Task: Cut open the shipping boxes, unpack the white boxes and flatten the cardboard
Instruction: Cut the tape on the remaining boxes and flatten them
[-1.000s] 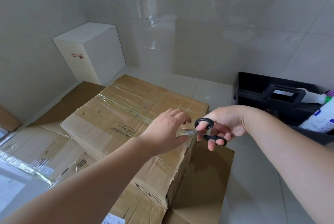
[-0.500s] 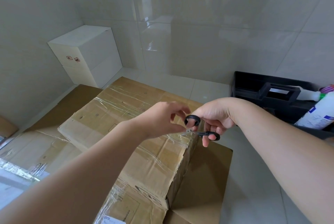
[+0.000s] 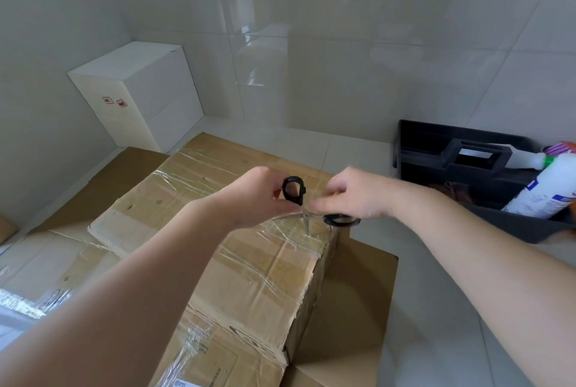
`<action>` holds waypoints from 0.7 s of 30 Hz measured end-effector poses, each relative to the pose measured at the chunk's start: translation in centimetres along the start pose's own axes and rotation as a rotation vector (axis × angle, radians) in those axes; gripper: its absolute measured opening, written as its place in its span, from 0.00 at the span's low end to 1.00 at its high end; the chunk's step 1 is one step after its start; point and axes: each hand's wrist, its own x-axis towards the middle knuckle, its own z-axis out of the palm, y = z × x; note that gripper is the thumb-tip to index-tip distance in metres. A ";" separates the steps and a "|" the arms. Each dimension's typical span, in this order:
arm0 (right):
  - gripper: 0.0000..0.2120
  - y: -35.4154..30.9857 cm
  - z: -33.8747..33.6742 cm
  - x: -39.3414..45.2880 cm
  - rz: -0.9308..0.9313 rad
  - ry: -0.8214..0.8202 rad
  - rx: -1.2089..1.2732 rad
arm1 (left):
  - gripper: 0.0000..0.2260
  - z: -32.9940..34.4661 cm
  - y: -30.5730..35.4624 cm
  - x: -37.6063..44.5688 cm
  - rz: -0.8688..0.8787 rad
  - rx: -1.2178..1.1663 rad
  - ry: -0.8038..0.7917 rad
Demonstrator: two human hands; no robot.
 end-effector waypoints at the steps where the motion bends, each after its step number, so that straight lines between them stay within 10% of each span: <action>1: 0.23 0.0 0.7 0.0 -0.062 0.060 -0.096 | 0.06 -0.2 -0.2 0.2 -0.006 -0.001 -0.018; 17: 0.20 -1.9 4.6 3.6 -0.190 0.100 -0.300 | 0.23 -0.8 -6.4 -0.5 -0.015 -0.002 0.165; 21: 0.18 -2.1 4.7 2.9 -0.140 0.072 -0.287 | 0.23 -3.0 -13.5 -1.5 -0.406 0.186 0.304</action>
